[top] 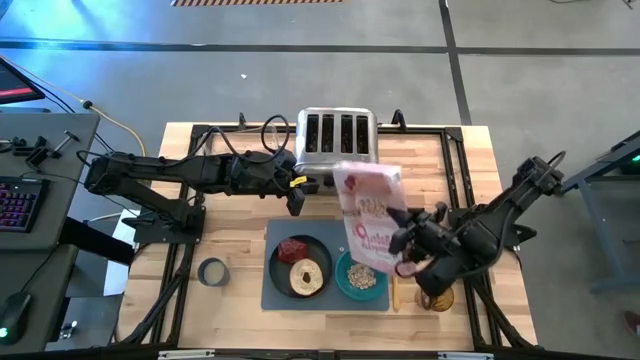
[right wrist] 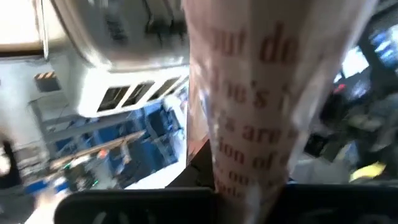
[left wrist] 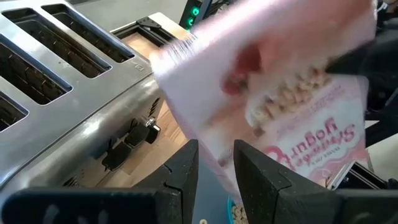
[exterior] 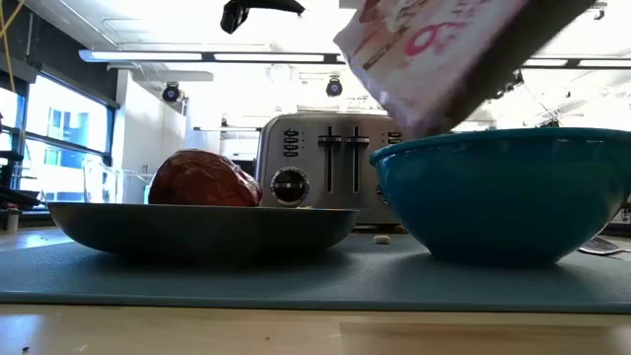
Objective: Arrange a breakfast setting
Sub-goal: Pour the cereal from the pink cereal box into the blue bowl
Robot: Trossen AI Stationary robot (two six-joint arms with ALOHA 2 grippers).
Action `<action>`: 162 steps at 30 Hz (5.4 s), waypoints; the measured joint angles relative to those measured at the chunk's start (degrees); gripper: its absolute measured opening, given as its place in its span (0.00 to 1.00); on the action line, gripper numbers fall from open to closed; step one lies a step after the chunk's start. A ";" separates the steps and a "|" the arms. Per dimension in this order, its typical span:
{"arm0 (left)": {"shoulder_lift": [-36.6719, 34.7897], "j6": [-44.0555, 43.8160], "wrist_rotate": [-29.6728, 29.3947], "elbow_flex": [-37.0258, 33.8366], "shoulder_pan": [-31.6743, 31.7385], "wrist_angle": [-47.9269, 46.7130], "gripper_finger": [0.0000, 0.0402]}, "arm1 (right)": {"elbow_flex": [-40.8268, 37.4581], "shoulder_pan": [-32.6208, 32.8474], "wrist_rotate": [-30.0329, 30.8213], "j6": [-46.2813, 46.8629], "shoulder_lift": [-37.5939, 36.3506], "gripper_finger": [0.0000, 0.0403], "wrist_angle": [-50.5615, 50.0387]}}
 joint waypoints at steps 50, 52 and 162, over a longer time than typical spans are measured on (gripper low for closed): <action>0.00 0.02 0.42 0.00 0.00 -0.07 0.22 | 0.00 0.11 -6.82 13.51 -3.36 0.00 -7.49; 0.00 0.04 0.42 0.00 0.00 -0.05 0.22 | 0.00 0.13 -4.88 9.81 -2.80 0.00 -6.47; -2.26 6.08 -1.43 -0.04 11.92 1.43 0.22 | -0.02 -21.69 3.54 110.52 -24.56 0.00 -10.28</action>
